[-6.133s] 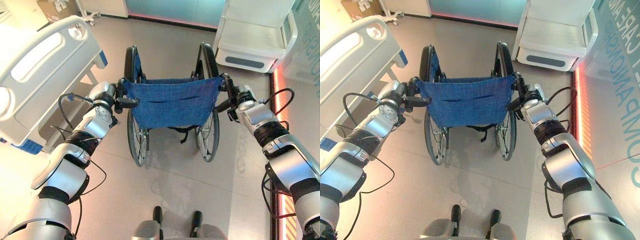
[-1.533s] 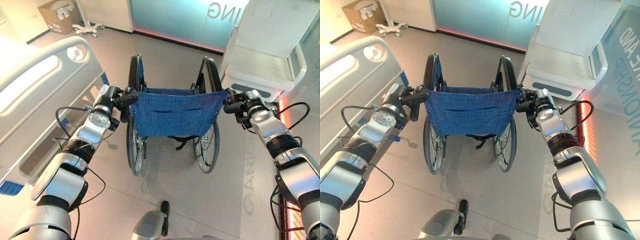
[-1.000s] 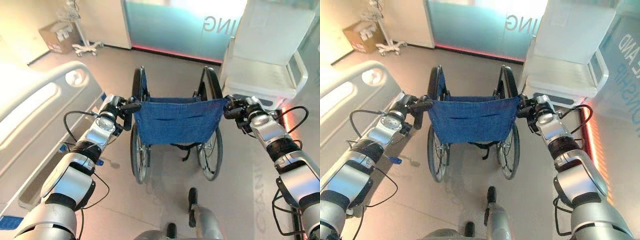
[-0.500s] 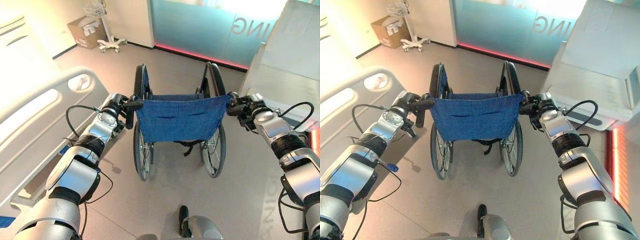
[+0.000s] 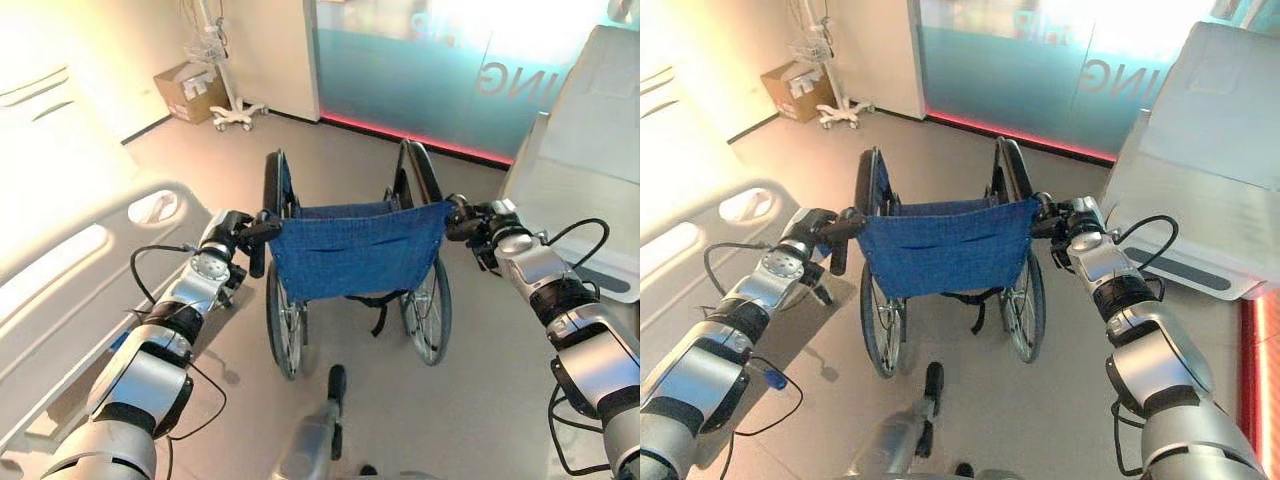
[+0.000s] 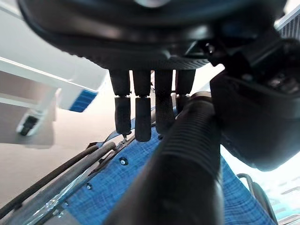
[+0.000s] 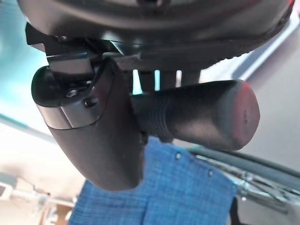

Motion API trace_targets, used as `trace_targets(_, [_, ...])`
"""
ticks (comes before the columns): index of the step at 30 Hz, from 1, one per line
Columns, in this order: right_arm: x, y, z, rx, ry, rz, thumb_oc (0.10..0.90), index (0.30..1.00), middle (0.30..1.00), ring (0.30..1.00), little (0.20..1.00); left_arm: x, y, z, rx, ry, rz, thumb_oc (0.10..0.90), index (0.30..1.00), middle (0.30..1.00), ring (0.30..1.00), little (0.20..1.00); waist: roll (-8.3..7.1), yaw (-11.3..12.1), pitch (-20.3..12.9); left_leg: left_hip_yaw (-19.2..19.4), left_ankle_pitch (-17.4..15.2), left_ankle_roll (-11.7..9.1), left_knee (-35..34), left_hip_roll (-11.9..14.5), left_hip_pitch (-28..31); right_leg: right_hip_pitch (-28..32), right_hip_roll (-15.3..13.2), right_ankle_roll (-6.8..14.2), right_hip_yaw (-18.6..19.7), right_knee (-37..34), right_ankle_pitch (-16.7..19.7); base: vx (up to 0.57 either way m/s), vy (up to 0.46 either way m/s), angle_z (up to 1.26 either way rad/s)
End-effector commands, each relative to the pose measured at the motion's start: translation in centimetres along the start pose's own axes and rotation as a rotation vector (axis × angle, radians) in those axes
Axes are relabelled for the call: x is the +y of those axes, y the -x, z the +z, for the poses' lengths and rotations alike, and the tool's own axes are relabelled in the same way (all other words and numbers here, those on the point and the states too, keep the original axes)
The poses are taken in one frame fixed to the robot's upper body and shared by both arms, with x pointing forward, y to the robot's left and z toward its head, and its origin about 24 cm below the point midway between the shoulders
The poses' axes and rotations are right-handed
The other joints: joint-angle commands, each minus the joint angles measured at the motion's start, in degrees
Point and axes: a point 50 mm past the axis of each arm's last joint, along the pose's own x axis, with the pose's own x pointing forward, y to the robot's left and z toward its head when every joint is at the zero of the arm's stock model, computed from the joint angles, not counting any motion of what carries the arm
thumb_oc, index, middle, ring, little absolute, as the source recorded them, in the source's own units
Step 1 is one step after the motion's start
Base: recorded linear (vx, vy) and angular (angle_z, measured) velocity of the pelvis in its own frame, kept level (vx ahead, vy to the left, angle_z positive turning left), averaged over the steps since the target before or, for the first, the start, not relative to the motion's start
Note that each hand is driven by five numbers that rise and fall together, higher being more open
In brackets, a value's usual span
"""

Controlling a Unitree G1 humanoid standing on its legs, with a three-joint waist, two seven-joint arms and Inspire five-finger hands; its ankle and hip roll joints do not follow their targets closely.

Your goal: Push the wheelchair next to the bed

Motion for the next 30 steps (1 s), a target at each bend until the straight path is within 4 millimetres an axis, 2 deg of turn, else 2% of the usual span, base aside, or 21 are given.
trace_targets(1, [3.4,0.4,1.2,-0.093,0.043,0.192,0.400,0.300,0.300,0.300,0.300,-2.2,0.0,1.9,-0.118,-0.252,-0.099,0.400,0.300,0.300,0.300,0.300,-2.01,-1.7,0.0,0.4,4.2,4.1,5.1,-1.7,0.5,0.4,-7.0,6.2,-5.7,5.4,-5.0,0.35,0.171,-0.24])
trace_targets(3, [3.4,0.4,0.9,-0.090,0.046,0.193,0.400,0.300,0.300,0.300,0.300,-2.2,0.0,1.9,-0.118,-0.252,-0.100,0.400,0.300,0.300,0.300,0.300,-2.28,-1.6,-0.2,0.6,3.3,4.5,5.9,-1.9,1.0,0.2,-7.6,6.6,-6.5,6.1,-4.8,0.28,0.144,-0.10])
trace_targets(5, [3.8,0.3,0.5,-0.099,0.062,0.197,0.400,0.300,0.300,0.300,0.300,-2.2,0.0,2.0,-0.117,-0.256,-0.088,0.400,0.300,0.300,0.300,0.300,-2.70,-1.3,-1.1,0.2,2.4,5.7,5.3,-2.7,3.6,-0.4,-9.0,7.9,-8.5,9.1,-3.5,0.37,0.206,-0.13])
trace_targets(7, [3.8,0.3,0.6,-0.105,0.062,0.203,0.400,0.300,0.300,0.300,0.300,-2.2,0.0,2.1,-0.125,-0.267,-0.078,0.400,0.300,0.300,0.300,0.300,-3.14,-0.8,-1.6,0.1,2.1,6.1,5.2,-3.4,3.9,-0.3,-9.9,8.7,-8.8,9.8,-2.0,0.22,0.126,-0.38])
trace_targets(9, [3.7,0.3,0.7,-0.129,0.066,0.208,0.400,0.300,0.300,0.300,0.300,-2.3,0.0,2.3,-0.127,-0.267,-0.063,0.400,0.300,0.300,0.300,0.300,-3.88,0.2,-2.5,0.1,1.4,7.2,5.5,-4.5,3.8,-0.2,-11.7,10.2,-9.6,12.5,0.9,0.24,0.132,-0.41])
trace_targets(11, [3.7,0.1,0.5,-0.152,0.086,0.203,0.400,0.300,0.300,0.300,0.300,-2.7,0.1,2.2,-0.135,-0.271,-0.058,0.400,0.300,0.300,0.300,0.300,-4.13,1.7,-3.2,0.2,0.7,8.5,5.4,-5.7,4.0,-0.6,-13.5,11.3,-10.8,18.2,5.1,0.27,0.123,-0.42])
trace_targets(15, [3.6,0.0,-0.5,-0.137,0.097,0.195,0.400,0.300,0.300,0.300,0.300,-3.7,0.4,1.3,-0.128,-0.262,-0.075,0.400,0.300,0.300,0.300,0.300,-3.99,2.0,-4.1,-0.7,-0.5,9.7,5.3,-6.8,6.0,-3.6,-13.9,11.6,-11.2,24.5,8.8,0.25,0.068,-0.05])
trace_targets(17, [3.7,0.0,-1.1,-0.127,0.107,0.194,0.400,0.300,0.300,0.300,0.300,-4.5,0.6,0.6,-0.117,-0.242,-0.084,0.400,0.300,0.300,0.300,0.300,-4.09,1.6,-4.2,-1.2,-1.3,9.8,5.8,-7.1,7.2,-5.2,-14.4,11.5,-11.5,22.6,9.3,0.33,-0.016,0.18])
trace_targets(20, [3.6,0.0,-0.5,-0.134,0.104,0.191,0.400,0.300,0.300,0.300,0.300,-4.8,0.9,0.1,-0.115,-0.220,-0.090,0.400,0.300,0.300,0.300,0.300,-2.81,-0.4,-2.6,-3.1,-3.0,9.3,6.1,-6.1,11.2,-13.8,-15.3,10.7,-11.2,17.7,7.8,0.28,-0.127,-0.05])
trace_targets(21, [3.4,0.0,0.1,-0.150,0.103,0.185,0.400,0.300,0.300,0.300,0.300,-4.4,0.8,0.4,-0.125,-0.209,-0.076,0.400,0.300,0.300,0.300,0.300,-2.83,-1.4,-1.2,-4.0,-4.4,9.2,6.1,-6.0,12.7,-19.4,-17.6,11.1,-10.6,14.4,10.7,0.15,-0.121,0.05])
trace_targets(22, [3.4,0.0,0.1,-0.150,0.103,0.185,0.400,0.300,0.300,0.300,0.300,-4.4,0.8,0.4,-0.125,-0.208,-0.076,0.400,0.300,0.300,0.300,0.300,-2.83,-1.5,-1.0,-4.0,-4.6,9.2,6.3,-6.0,12.8,-19.3,-17.7,11.1,-10.7,14.6,10.4,0.26,-0.237,0.14])
trace_targets(23, [3.2,0.1,0.9,-0.173,0.111,0.175,0.400,0.300,0.300,0.300,0.300,-3.7,0.7,0.7,-0.138,-0.188,-0.060,0.400,0.300,0.300,0.300,0.300,-3.72,-3.0,0.6,-4.9,-7.2,9.2,7.3,-6.7,14.0,-23.6,-19.5,12.1,-9.7,8.3,14.2,0.31,-0.250,0.34])
trace_targets(25, [2.9,0.2,1.6,-0.193,0.126,0.170,0.400,0.300,0.300,0.300,0.300,-3.3,0.7,1.0,-0.147,-0.169,-0.054,0.400,0.300,0.300,0.300,0.300,-4.72,-4.1,1.3,-6.5,-9.8,9.3,8.6,-7.5,14.9,-25.3,-20.7,13.5,-7.9,2.7,17.7,0.32,-0.252,0.76])
trace_targets(27, [2.3,0.3,2.8,-0.214,0.162,0.161,0.400,0.300,0.300,0.300,0.300,-3.2,0.6,1.8,-0.164,-0.150,-0.059,0.400,0.300,0.300,0.300,0.300,-5.44,-4.9,1.4,-8.6,-12.4,8.8,10.8,-7.1,15.2,-26.2,-21.0,14.2,-5.1,0.6,18.8,0.31,-0.317,1.03])
trace_targets(30, [1.0,0.3,3.7,-0.233,0.213,0.141,0.400,0.300,0.300,0.300,0.300,-3.9,0.7,2.2,-0.192,-0.156,-0.089,0.400,0.300,0.300,0.300,0.300,-6.02,-5.0,0.5,-10.1,-13.6,7.3,12.5,-4.7,15.6,-24.9,-20.0,14.1,-4.9,2.5,15.7,0.32,-0.384,0.69])
